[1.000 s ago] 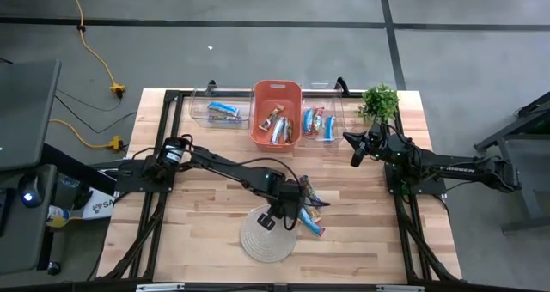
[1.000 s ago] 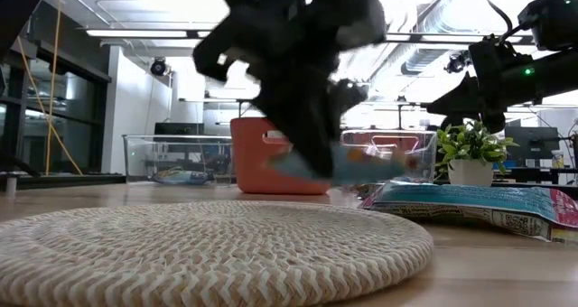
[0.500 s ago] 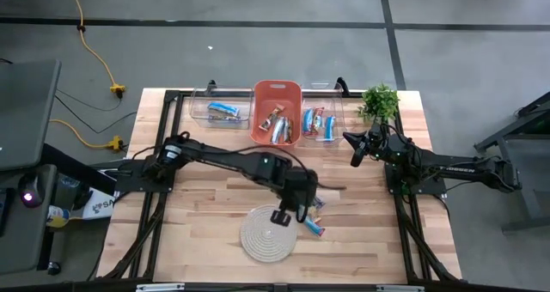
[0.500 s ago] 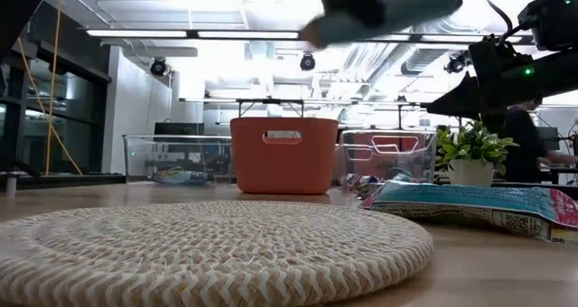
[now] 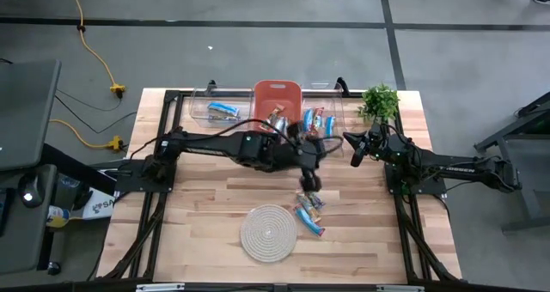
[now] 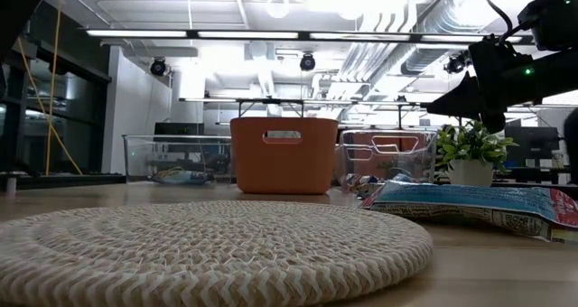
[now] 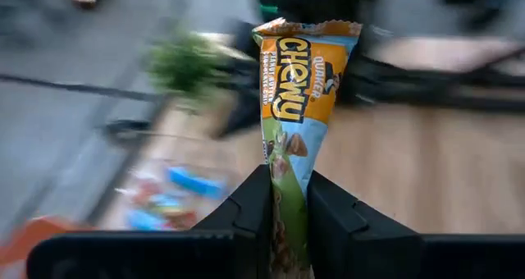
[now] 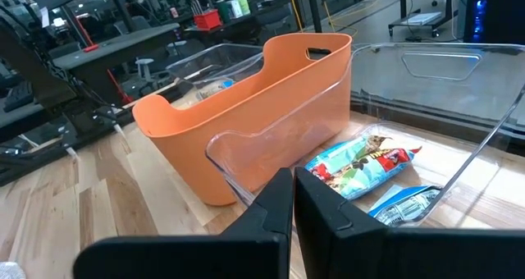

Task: Pick and place Granola Bars by type
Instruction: Put the yellow granola bar into the orange bin

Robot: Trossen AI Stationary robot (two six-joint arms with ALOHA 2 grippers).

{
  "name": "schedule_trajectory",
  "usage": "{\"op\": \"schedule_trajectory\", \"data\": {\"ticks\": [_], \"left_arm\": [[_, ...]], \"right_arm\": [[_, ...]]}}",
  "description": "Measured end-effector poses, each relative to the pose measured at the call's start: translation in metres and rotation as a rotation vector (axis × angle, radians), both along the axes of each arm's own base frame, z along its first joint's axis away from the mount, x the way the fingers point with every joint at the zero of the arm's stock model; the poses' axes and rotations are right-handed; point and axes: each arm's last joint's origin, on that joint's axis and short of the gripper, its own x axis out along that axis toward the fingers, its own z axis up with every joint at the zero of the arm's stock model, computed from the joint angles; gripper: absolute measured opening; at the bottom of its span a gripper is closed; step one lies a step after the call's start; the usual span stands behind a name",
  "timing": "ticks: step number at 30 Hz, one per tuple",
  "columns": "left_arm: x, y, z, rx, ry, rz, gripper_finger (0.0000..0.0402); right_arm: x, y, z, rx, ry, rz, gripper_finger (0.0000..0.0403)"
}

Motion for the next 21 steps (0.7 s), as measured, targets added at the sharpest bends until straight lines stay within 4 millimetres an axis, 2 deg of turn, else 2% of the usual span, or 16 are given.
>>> {"op": "schedule_trajectory", "data": {"ticks": [9,15,21], "left_arm": [[-0.014,0.015,0.026,0.208,-0.157,0.423,0.0056],[-0.022,0.030,0.037,0.246,-0.184,0.525,0.0056],[-0.034,0.062,0.051,0.244,-0.220,0.620,0.0056]], "right_arm": [[0.000,0.000,0.000,-0.001,-0.002,-0.001,0.0000],[0.000,0.000,0.000,0.000,0.000,-0.001,0.0000],[0.000,0.000,0.000,0.000,0.000,0.000,0.0000]]}}
